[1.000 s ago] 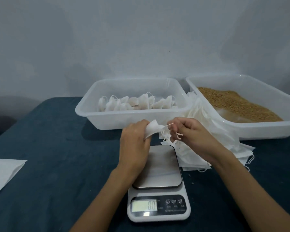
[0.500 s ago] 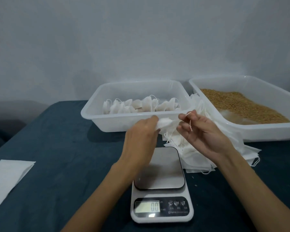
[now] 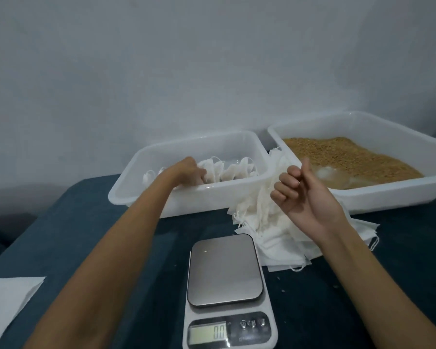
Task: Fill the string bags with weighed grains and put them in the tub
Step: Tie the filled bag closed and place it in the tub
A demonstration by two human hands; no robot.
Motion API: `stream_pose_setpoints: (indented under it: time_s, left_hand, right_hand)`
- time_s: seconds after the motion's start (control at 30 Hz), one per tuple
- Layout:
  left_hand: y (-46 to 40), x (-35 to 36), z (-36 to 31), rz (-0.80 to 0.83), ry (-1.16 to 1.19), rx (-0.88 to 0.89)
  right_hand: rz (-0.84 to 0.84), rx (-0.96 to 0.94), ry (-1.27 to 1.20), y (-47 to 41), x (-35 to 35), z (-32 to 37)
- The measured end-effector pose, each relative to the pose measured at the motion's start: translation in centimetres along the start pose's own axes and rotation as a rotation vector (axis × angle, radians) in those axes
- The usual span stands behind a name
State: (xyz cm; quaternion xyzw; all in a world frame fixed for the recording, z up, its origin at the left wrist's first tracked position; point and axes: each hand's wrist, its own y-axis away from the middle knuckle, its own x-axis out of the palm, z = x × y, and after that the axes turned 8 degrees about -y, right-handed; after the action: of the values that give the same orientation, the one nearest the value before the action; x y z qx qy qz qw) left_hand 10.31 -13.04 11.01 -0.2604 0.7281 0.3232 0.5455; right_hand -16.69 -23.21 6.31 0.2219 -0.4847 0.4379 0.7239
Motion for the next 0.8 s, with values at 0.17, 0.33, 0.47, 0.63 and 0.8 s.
stream_pose_setpoints:
  time_s: [0.17, 0.33, 0.47, 0.63, 0.8]
  left_hand:
    - [2.8, 2.1, -2.6, -0.569, 0.169, 0.181]
    - [10.0, 6.9, -5.8, -0.633, 0.159, 0.459]
    - [11.2, 9.8, -7.1, -0.383, -0.019, 0.414]
    - [10.4, 10.7, -7.5, -0.316, 0.054, 0.355]
    - [10.4, 10.8, -7.2, -0.292, 0.3, 0.321]
  right_hand:
    - [0.022, -0.03, -0.082, 0.1, 0.3, 1.0]
    - [0.044, -0.042, -0.115, 0.4, 0.4, 1.3]
    - [0.046, -0.038, -0.112, 0.5, 0.4, 1.2]
    - [0.032, -0.022, -0.111, 0.8, 0.5, 1.0]
    - [0.035, -0.024, -0.093, 1.0, 0.8, 1.0]
